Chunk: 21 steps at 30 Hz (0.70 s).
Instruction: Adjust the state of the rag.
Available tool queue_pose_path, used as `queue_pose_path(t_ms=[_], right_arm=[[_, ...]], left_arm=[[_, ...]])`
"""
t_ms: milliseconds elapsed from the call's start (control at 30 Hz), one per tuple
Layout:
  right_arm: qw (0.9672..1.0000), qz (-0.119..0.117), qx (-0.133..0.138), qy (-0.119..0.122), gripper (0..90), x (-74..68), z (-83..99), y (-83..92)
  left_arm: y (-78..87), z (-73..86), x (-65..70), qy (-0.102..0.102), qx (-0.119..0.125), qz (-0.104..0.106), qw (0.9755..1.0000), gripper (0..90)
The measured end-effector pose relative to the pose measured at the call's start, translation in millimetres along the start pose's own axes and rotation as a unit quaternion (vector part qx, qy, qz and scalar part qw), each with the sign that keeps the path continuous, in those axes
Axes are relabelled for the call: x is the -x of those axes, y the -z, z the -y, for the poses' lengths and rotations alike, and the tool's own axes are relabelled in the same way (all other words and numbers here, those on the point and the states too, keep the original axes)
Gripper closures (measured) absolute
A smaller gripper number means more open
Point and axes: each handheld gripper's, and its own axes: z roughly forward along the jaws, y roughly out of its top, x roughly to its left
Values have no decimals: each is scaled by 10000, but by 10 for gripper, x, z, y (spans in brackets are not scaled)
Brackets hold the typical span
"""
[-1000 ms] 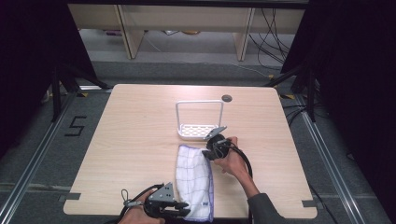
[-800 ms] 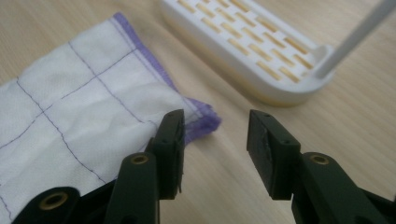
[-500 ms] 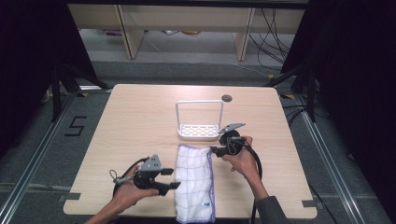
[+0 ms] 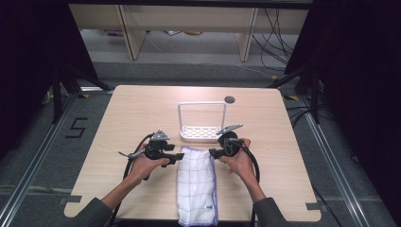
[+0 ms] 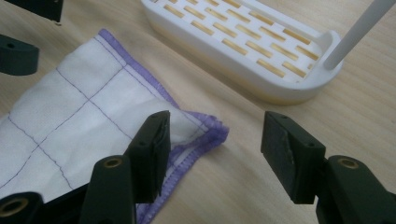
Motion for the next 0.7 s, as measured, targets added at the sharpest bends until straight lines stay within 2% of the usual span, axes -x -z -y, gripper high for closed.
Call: queue_pose_path(t_ms=[100,133,200,267,367,467,533,700], right_arm=[[10000,38,-15,48,430,4,-5,-31],[10000,35,-57,60,428,0,-3,-35],[9999,79,-69,-47,427,-18,-16,-52],[9998,165,-58,-36,426,-22,-28,-91],[9995,267,-161,39,440,-21,-34,-182],[9985,402,-303,218,477,-24,-28,-251],[9978,457,-351,319,524,-49,-32,-252],[9974,479,-360,391,552,-71,-34,-260]], left_arm=[[-95,-59,-1,100,-140,97,9998,373],[-121,-73,-12,49,-244,126,9996,368],[-177,-87,-26,22,-287,55,9996,370],[-228,-88,-27,0,-310,-9,9995,386],[-264,-71,-39,-307,-476,-98,9983,441],[-274,-63,-35,-426,-480,-106,9979,496],[-270,-66,-6,-595,-466,-155,9970,544],[-283,-57,22,-737,-476,-156,9960,614]])
